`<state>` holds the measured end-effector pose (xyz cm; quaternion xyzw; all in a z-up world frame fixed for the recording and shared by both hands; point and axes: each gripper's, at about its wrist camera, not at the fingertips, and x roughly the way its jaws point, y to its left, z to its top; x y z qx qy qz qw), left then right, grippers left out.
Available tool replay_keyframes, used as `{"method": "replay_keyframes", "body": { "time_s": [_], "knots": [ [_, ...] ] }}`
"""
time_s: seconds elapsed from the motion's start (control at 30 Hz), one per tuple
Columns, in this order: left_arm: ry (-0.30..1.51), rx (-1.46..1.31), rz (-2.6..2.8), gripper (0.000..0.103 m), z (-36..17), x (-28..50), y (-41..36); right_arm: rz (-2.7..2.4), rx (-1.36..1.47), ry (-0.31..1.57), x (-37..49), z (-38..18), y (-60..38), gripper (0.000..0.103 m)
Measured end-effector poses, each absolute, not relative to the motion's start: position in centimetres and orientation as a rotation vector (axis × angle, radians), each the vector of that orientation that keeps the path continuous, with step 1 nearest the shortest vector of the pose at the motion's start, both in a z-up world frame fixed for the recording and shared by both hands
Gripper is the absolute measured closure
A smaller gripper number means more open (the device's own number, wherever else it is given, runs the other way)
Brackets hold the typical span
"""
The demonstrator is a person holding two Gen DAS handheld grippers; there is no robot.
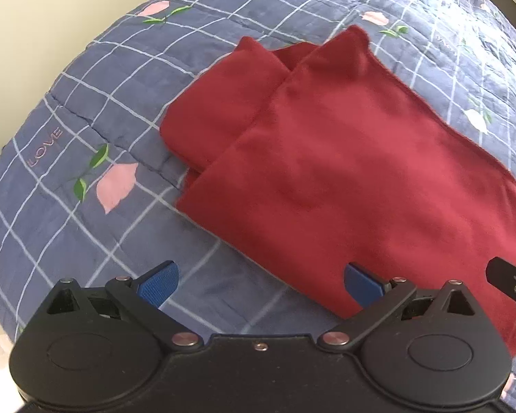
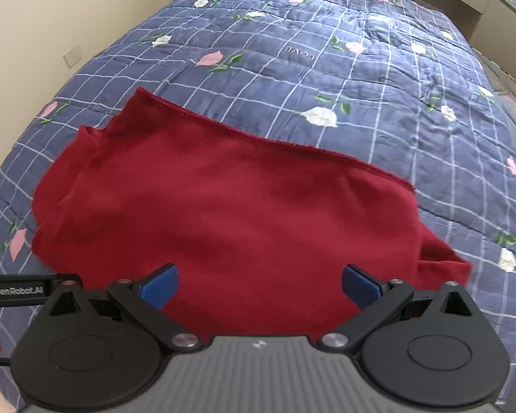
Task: Fold small clothes
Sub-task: 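Move both grippers over the folded sweater bundle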
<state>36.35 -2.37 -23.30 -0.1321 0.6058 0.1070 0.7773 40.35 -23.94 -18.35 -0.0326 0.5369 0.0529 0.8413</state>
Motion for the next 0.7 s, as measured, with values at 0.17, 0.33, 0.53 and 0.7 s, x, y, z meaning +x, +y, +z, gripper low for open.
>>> {"method": "replay_keyframes", "body": {
  "time_s": [0.17, 0.33, 0.53, 0.7],
  "knots": [
    [1.341, -0.267, 0.209, 0.001, -24.5, 37.9, -1.0, 0.060, -0.122, 1.030, 40.7, -19.7, -23.4, 0.000],
    [1.317, -0.257, 0.152, 0.001, -24.1, 38.8, -0.3, 0.015, -0.105, 0.961, 40.8, -20.5, -22.7, 0.000],
    [1.312, -0.224, 0.102, 0.001, -24.4, 39.4, 0.2, -0.058, -0.021, 0.960, 39.3, -22.0, -21.1, 0.000],
    [1.313, -0.198, 0.073, 0.001, -24.9, 39.5, 0.7, -0.081, -0.048, 0.952, 38.0, -23.1, -19.3, 0.000]
  ]
}}
